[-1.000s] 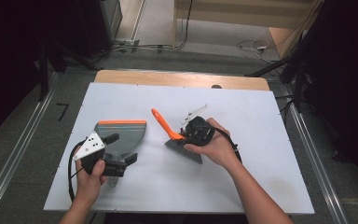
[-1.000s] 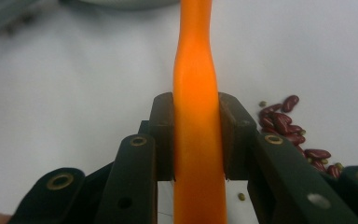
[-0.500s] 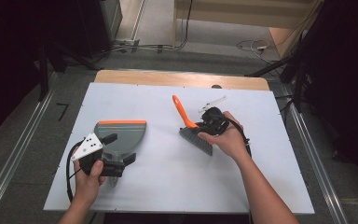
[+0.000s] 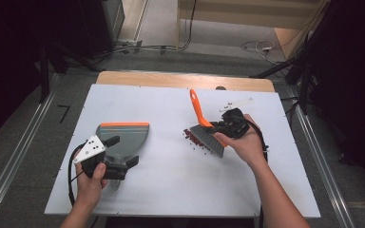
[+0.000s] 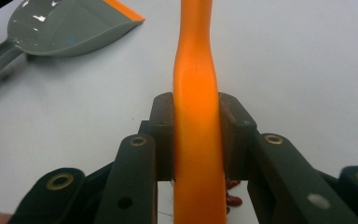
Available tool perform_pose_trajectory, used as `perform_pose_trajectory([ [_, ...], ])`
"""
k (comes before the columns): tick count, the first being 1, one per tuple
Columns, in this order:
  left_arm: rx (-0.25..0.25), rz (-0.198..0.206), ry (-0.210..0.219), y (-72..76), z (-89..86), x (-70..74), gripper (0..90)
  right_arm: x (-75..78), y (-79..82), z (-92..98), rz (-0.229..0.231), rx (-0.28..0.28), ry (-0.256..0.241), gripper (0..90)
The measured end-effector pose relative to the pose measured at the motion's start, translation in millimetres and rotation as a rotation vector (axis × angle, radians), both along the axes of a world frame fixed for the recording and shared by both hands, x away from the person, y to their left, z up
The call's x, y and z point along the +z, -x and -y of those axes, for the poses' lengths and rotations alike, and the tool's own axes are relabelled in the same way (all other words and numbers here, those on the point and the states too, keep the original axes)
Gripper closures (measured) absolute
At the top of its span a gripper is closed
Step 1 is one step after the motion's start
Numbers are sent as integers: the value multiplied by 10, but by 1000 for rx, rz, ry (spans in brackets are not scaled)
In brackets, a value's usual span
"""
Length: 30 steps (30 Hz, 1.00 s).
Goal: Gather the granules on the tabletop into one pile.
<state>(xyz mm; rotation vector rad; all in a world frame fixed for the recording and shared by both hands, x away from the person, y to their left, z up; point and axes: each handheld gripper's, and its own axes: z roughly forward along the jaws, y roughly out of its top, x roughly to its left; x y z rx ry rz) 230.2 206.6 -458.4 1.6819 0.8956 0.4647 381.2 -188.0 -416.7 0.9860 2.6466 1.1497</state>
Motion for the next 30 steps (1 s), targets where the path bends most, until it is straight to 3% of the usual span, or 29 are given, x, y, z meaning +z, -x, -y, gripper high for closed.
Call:
perform_pose_trajectory([
  [3,0,-2,-3,-2,9,3,0,3,30,76,-17,1,-5,690],
  [6,-4,0,-6,-6,23,8,0,-26,26,47,-44,41,12,689],
  [14,-6,0,-8,-9,32,5,0,-275,-71,-394,-145,162,47,690],
  [18,-7,1,-4,1,19,-5,0,-312,-171,-435,-145,142,67,689],
  [24,1,3,2,5,-17,4,0,-274,-239,-313,-120,80,64,690],
  [30,4,2,-5,8,-9,7,0,-104,-131,-114,-90,49,-26,690],
])
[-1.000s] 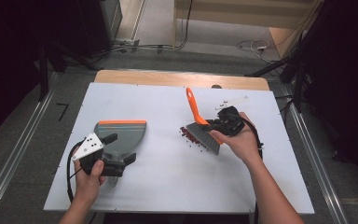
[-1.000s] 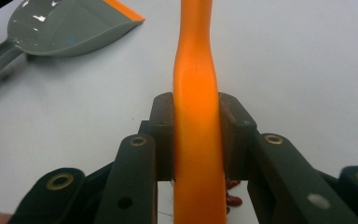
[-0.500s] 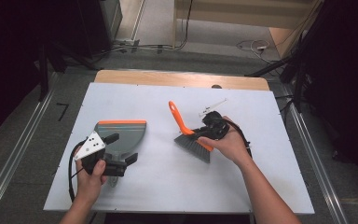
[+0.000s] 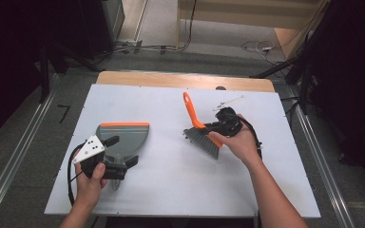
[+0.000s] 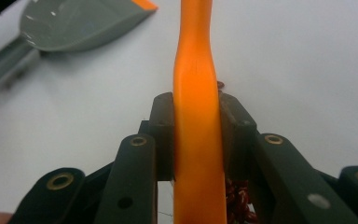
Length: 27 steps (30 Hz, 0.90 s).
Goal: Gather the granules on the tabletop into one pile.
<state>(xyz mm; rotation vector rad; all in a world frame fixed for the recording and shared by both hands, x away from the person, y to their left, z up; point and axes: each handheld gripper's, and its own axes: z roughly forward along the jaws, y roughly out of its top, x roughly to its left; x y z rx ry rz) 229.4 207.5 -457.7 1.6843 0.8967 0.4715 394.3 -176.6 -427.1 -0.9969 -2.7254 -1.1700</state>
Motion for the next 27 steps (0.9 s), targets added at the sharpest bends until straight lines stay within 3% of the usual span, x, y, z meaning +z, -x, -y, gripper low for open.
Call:
perform_pose_trajectory([
  [2,5,10,-1,9,5,-2,0,39,64,95,23,-5,-37,690],
  [6,12,24,6,23,0,5,0,64,238,324,79,-90,-83,689],
  [13,18,28,34,34,-18,4,0,33,474,721,84,-150,-141,689],
  [27,11,40,36,48,-52,-11,0,-196,842,1427,71,-266,-205,689],
])
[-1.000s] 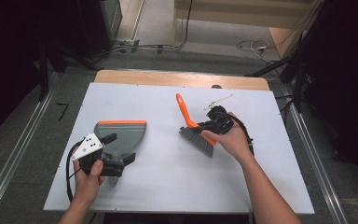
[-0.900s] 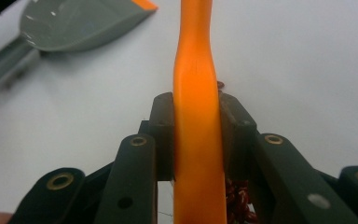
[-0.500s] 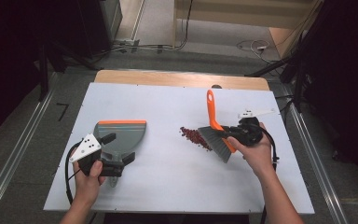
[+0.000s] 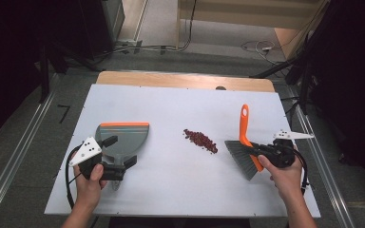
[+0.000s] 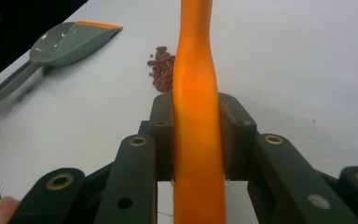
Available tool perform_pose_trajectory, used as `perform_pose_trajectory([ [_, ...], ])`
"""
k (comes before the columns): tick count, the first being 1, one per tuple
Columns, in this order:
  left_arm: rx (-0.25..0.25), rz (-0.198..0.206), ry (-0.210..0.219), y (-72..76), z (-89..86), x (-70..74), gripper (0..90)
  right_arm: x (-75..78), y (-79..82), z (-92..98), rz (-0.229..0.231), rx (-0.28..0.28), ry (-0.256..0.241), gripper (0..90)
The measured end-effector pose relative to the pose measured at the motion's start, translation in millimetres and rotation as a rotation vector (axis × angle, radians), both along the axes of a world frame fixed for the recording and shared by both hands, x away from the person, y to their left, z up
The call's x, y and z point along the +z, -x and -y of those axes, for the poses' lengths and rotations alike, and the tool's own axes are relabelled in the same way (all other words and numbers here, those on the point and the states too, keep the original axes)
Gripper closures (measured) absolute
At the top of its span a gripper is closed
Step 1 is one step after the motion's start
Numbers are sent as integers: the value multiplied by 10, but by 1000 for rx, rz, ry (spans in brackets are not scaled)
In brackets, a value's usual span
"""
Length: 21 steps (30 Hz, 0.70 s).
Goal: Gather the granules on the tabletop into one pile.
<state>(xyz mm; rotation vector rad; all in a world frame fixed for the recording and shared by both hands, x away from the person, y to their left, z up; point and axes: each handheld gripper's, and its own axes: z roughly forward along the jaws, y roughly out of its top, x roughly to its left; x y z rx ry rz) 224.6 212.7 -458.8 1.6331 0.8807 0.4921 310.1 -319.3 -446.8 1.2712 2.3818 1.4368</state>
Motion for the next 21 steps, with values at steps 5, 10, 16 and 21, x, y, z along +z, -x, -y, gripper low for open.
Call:
perform_pose_trajectory([
  [5,8,0,22,11,-50,0,0,-79,91,192,-23,-23,-19,690],
  [10,11,-4,31,14,-82,-15,0,-128,87,309,-35,-53,-33,689],
  [16,15,-5,22,19,-86,-20,0,-159,35,336,-45,-68,-40,689],
  [21,13,-4,12,13,-50,-14,0,-168,34,363,-44,-71,-44,689],
])
